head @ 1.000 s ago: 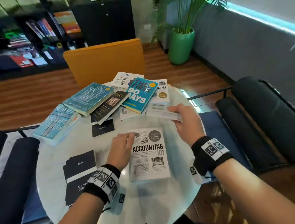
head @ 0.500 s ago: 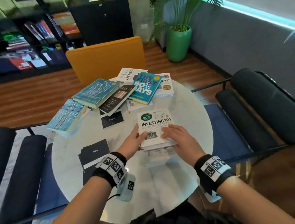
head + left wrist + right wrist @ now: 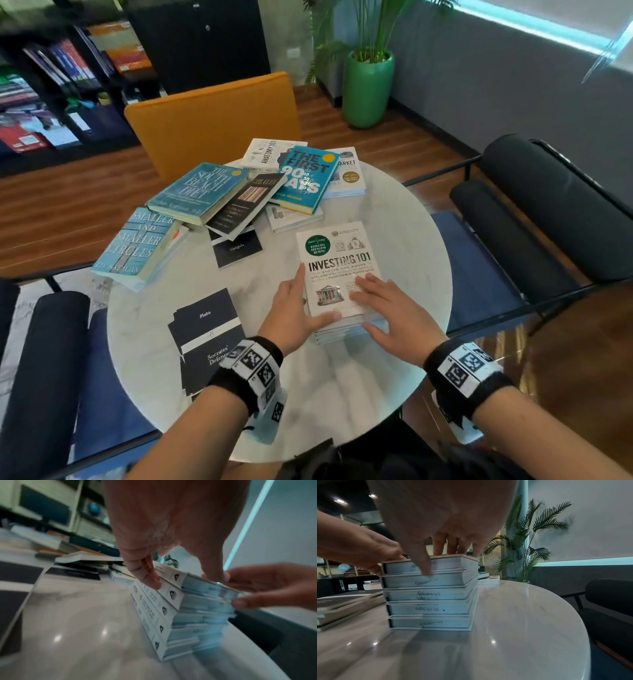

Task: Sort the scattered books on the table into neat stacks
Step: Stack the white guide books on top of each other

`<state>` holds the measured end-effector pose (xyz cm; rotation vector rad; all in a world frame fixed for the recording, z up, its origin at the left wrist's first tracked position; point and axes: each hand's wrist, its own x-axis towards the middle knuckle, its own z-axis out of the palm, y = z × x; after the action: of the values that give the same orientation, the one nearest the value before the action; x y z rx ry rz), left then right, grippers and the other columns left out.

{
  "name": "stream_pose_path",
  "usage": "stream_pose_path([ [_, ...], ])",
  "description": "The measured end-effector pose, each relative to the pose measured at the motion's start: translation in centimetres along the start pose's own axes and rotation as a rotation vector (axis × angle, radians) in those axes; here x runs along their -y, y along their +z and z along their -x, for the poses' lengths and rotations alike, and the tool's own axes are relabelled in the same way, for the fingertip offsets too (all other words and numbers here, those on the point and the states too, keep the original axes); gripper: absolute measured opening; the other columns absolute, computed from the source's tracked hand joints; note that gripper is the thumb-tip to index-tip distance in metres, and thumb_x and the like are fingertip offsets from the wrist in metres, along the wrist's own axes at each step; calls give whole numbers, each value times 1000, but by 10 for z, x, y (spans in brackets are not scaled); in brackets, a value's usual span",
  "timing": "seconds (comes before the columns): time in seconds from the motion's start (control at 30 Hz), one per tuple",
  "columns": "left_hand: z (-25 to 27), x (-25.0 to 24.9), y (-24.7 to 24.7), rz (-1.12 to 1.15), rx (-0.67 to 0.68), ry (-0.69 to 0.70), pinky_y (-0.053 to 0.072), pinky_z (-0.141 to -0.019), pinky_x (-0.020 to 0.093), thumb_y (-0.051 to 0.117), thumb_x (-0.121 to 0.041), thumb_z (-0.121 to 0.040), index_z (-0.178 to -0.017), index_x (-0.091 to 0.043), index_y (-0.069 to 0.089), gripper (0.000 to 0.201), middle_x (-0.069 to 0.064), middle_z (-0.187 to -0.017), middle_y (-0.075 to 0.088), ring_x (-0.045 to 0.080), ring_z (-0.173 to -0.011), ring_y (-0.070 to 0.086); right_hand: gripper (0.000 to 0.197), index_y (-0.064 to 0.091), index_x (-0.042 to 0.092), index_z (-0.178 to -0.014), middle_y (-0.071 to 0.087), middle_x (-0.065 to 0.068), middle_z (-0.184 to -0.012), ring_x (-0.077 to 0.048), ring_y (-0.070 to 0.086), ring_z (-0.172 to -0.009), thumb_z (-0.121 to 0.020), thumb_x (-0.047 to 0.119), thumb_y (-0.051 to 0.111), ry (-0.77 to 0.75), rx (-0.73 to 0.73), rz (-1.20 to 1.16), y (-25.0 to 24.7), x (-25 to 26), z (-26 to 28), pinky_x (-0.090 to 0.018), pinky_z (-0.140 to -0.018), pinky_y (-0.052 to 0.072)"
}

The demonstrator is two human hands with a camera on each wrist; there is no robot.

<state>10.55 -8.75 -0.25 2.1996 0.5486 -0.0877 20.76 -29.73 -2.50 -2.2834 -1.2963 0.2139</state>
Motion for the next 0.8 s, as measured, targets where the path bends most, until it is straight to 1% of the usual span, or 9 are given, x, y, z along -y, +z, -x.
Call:
stream_pose_path([
  [0.07,6,3,7,-164,33,35,28,-115,32,78,-51,-70,-154,-32,10,110,4,-148,27,19,-137,27,55,51,20,-137,43,3,-149,-17,33,-141,-85,16,68,-19,-33,63,2,-1,-1,-35,-117,16],
  [0.13,10,6,12,-261,5,55,26,-115,31,77,-44,-75,-153,-35,12,102,4,-155,19,19,-142,21,53,56,18,-134,49,1,-145,-20,40,-138,-83,12,70,-14,-81,73,6,0,-1,-34,-113,25],
  [0.27,14,8,17,-243,-48,83,28,-113,28,76,-38,-78,-151,-34,21,92,2,-153,26,18,-140,28,52,64,17,-125,58,0,-136,-22,51,-130,-76,9,79,-17,-160,96,9,1,2,-27,-97,42],
  [0.43,13,10,20,-165,-75,92,36,-111,29,80,-31,-74,-149,-34,29,91,0,-145,35,17,-131,42,52,68,19,-119,62,2,-131,-19,56,-125,-70,12,83,-9,-162,119,5,5,1,-27,-86,53],
  [0.5,11,12,18,-139,-70,99,39,-109,30,82,-31,-72,-148,-33,31,91,-1,-142,37,16,-127,46,48,67,21,-121,60,5,-133,-15,52,-128,-75,19,80,-2,-139,124,0,7,2,-25,-88,52],
  [0.57,11,14,14,-97,-45,88,42,-106,30,84,-40,-68,-146,-32,33,93,-4,-137,38,13,-121,49,46,65,22,-123,58,6,-134,-12,47,-130,-79,34,74,26,-112,83,-8,8,1,-24,-96,47],
  [0.63,9,8,8,33,-12,50,46,-100,31,80,-52,-68,-145,-29,30,95,-9,-132,39,9,-114,52,50,60,20,-126,55,5,-132,-11,44,-127,-83,45,67,96,-115,26,-18,9,-6,-22,-100,42],
  [0.73,-2,-2,4,314,24,-74,46,-96,27,64,-52,-84,-147,-21,23,82,-13,-125,51,14,-116,56,54,48,18,-136,45,0,-136,-15,42,-126,-90,45,58,318,-112,-48,-25,3,-26,-27,-103,39],
  [0.8,-15,-4,3,355,86,-186,46,-101,37,54,-60,-86,-144,-20,31,74,-9,-127,58,15,-115,57,66,35,18,-144,43,-3,-141,-19,46,-127,-90,50,55,506,14,-150,-27,-3,-42,-33,-104,40],
])
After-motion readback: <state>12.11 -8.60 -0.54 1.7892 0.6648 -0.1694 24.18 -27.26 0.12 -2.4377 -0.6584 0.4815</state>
